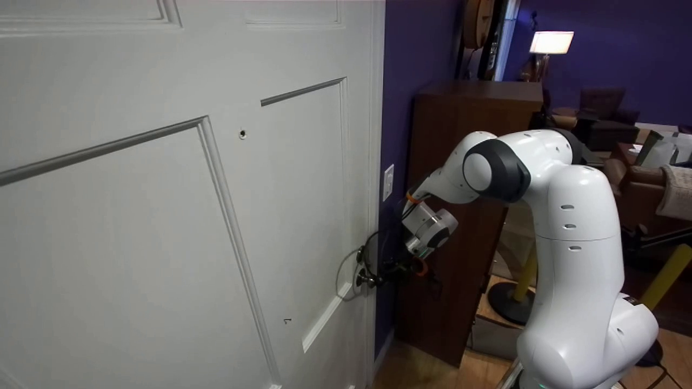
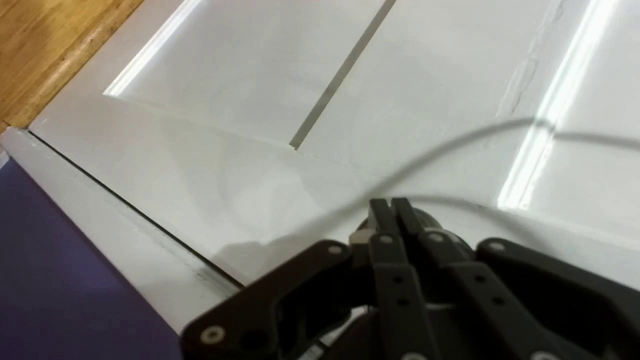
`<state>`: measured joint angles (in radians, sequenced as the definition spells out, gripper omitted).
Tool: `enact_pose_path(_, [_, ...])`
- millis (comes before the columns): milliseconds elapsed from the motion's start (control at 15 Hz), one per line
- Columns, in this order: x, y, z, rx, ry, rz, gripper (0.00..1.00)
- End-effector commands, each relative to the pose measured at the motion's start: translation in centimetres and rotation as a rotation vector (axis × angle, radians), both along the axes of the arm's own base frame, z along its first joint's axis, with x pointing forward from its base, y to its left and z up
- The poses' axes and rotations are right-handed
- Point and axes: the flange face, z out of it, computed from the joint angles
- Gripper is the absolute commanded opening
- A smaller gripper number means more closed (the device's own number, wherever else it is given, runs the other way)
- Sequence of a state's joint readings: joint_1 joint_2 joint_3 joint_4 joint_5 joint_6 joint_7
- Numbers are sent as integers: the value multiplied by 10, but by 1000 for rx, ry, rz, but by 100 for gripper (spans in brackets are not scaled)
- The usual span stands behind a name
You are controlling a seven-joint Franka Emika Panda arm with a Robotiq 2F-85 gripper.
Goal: Turn the knob on the door
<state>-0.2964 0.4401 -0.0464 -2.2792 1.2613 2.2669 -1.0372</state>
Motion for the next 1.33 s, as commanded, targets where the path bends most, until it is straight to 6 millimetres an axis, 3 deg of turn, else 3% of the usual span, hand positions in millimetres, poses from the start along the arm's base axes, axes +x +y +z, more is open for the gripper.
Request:
enact_pose_path(0, [16,-4,3,43,-8,-61,1])
enact_pose_path(267, [15,-4,6,42,-4,-63,1])
enact_pose_path(333, [14,-4,6,24,5,-57,30])
enact_pose_path(533, [14,-5,8,4,12,-53,43])
enact_pose_path(1067, [9,-2,11,-75,34,58,98])
enact_pose_path(1267, [14,3,22,-111,24,125,100])
